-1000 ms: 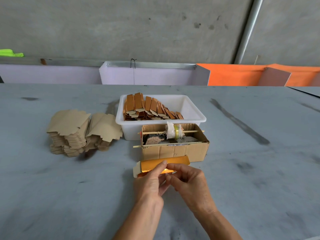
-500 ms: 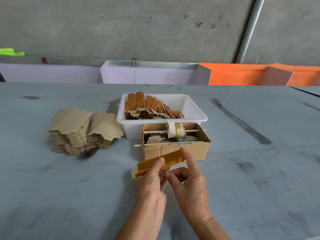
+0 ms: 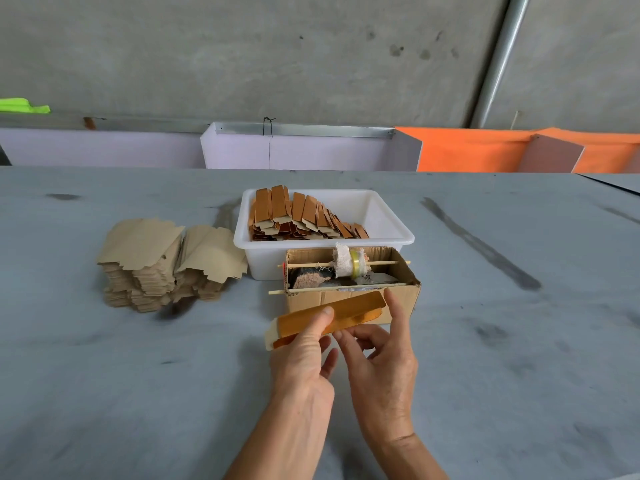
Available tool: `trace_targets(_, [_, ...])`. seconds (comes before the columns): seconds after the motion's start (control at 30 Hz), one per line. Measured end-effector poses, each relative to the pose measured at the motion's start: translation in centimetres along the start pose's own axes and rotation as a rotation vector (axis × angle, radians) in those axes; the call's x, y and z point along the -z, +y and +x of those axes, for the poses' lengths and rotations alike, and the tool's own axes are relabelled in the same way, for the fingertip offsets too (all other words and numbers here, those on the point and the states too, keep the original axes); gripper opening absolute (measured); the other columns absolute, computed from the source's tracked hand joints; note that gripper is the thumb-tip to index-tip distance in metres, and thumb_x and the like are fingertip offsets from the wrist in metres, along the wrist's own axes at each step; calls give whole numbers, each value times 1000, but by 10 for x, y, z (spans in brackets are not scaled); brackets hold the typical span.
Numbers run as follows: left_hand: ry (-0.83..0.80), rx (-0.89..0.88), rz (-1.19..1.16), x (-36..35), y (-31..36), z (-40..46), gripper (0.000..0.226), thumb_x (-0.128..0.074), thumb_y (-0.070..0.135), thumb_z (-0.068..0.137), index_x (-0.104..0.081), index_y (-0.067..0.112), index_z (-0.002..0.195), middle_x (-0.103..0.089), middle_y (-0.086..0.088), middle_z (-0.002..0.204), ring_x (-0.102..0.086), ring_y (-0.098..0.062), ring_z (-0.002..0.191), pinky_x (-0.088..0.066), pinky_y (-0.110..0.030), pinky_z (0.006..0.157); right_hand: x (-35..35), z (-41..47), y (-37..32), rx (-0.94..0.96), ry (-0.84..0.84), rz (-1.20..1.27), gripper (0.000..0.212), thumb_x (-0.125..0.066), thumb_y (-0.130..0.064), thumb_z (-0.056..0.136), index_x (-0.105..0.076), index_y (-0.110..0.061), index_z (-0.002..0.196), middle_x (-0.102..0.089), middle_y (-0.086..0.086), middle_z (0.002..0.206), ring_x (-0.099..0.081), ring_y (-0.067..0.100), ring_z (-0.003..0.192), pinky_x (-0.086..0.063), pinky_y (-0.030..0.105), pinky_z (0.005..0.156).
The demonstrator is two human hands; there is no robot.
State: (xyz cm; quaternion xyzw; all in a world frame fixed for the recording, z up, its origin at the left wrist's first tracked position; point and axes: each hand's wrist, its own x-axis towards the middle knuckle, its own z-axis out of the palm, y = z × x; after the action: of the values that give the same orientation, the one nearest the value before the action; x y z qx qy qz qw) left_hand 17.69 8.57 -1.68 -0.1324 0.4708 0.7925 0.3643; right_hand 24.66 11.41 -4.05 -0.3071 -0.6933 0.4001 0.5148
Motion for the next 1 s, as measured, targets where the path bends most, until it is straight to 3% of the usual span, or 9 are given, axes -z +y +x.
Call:
trace_targets(0.17, [-22,1,9,0,0,-2,36,-81,15,67,-60,10,96,-65,-8,89,-61,-18,81,-46,-30,56,0,1,-3,2,28,74,77,-78,-6,73,-36,-33,133,-68,-22,76,-64,1,70,-46,9,66])
trace_targets(0.43, [-14,-40,28,4,-4,-3,42,-83,11,64,-61,7,100,-66,-7,86,-62,-16,77,-48,-29,57,3,-1,-10,-203,-22,273,83,-71,3,77,-31,-31,142,-67,5,65,-60,13,61,-50,32,68])
trace_targets(0.53, [-7,-56,43,5,-6,-3,39,-83,10,64,-62,7,97,-67,-8,88,-63,-19,79,-48,-29,58,5,0,-12,-343,-37,412,80,-62,11,81,-32,-35,139,-63,6,60,-59,11,60,-48,24,65])
trace_targets(0.6, [-18,-81,56,6,-6,-3,34,-82,8,64,-63,8,92,-68,-10,92,-64,-23,85,-49,-29,60,7,1,-13,-454,-23,492,70,-58,12,81,-41,-35,130,-65,4,60,-59,6,57,-44,24,65])
trace_targets(0.7, [-57,-133,85,5,-7,-7,24,-81,6,65,-65,11,82,-70,-9,86,-65,-26,86,-50,-31,64,9,3,-17,-569,-28,569,29,-62,2,80,-62,-23,95,-66,2,63,-59,9,61,-39,28,63])
trace_targets(0.77, [-81,-164,120,4,-8,-9,20,-80,8,68,-67,9,84,-71,-8,83,-65,-25,81,-52,-32,65,9,4,-16,-659,-10,611,14,-67,-6,80,-63,-19,77,-64,0,62,-59,11,62,-39,29,64])
trace_targets(1.0, [-175,-268,260,7,-13,-13,6,-69,13,83,-68,17,79,-71,10,65,-65,-10,73,-51,-33,71,7,13,-15,-907,3,707,12,-74,-9,75,-64,-14,76,-60,-1,62,-52,5,50,-38,21,50])
